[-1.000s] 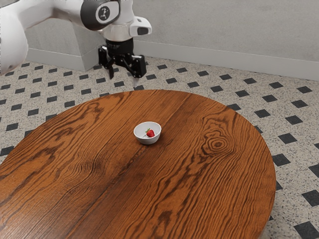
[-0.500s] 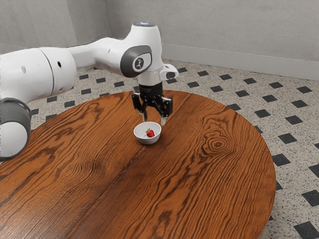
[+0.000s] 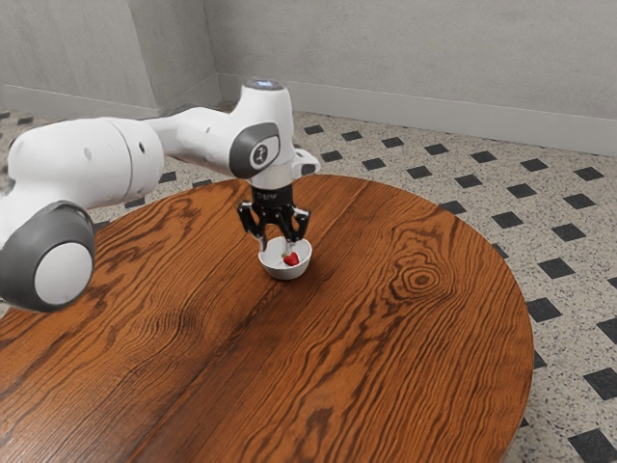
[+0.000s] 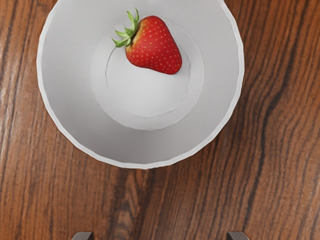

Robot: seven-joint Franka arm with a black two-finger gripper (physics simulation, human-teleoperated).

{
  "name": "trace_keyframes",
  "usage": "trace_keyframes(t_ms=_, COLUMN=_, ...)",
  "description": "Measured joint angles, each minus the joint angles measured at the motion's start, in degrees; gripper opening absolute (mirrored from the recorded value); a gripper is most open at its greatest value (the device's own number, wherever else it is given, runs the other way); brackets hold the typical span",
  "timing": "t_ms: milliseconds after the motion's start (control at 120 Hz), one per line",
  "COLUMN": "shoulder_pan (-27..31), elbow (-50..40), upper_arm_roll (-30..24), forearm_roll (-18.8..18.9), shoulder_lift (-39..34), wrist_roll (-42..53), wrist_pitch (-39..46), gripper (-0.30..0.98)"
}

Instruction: Take strawberry from the bowl

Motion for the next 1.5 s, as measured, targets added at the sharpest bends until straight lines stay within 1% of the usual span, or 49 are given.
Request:
trace_keyframes(t_ms=92, shoulder_pan=1.03, elbow=2.33, upper_arm_roll=0.2, forearm_roll=0.01, shoulder_lift=3.69, wrist_roll=-0.3, wrist_pitch=2.09, gripper=0.31)
trace_keyframes(t_ms=233, shoulder_pan=1.41, elbow=8.71, upper_arm_roll=0.25, forearm_roll=0.03, shoulder_lift=9.27, wrist_roll=-0.64, wrist_pitch=4.79, gripper=0.31)
trace_keyframes(t_ms=383, shoulder_pan=2.08, elbow=11.15, upper_arm_roll=0.4, forearm_roll=-0.02, shoulder_lift=12.77, wrist_roll=-0.93, wrist_pitch=6.76, gripper=0.31)
trace_keyframes(t_ms=567, shoulder_pan=2.53, elbow=13.31, upper_arm_roll=0.2, forearm_roll=-0.04, shoulder_lift=14.85, wrist_roll=-1.19, wrist_pitch=8.26, gripper=0.31)
trace_keyframes(t_ms=1008, shoulder_pan=3.37, elbow=15.11, upper_arm_roll=-0.1, forearm_roll=-0.04, shoulder_lift=18.0, wrist_roll=-1.33, wrist_pitch=11.01, gripper=0.31)
trace_keyframes(t_ms=1217, shoulder_pan=3.37, elbow=15.14, upper_arm_roll=-0.09, forearm_roll=-0.01, shoulder_lift=18.44, wrist_roll=-1.16, wrist_pitch=11.67, gripper=0.21)
trace_keyframes(t_ms=1500, shoulder_pan=3.37, elbow=15.99, upper_arm_roll=-0.1, forearm_roll=0.15, shoulder_lift=19.09, wrist_roll=-1.08, wrist_pitch=11.95, gripper=0.15)
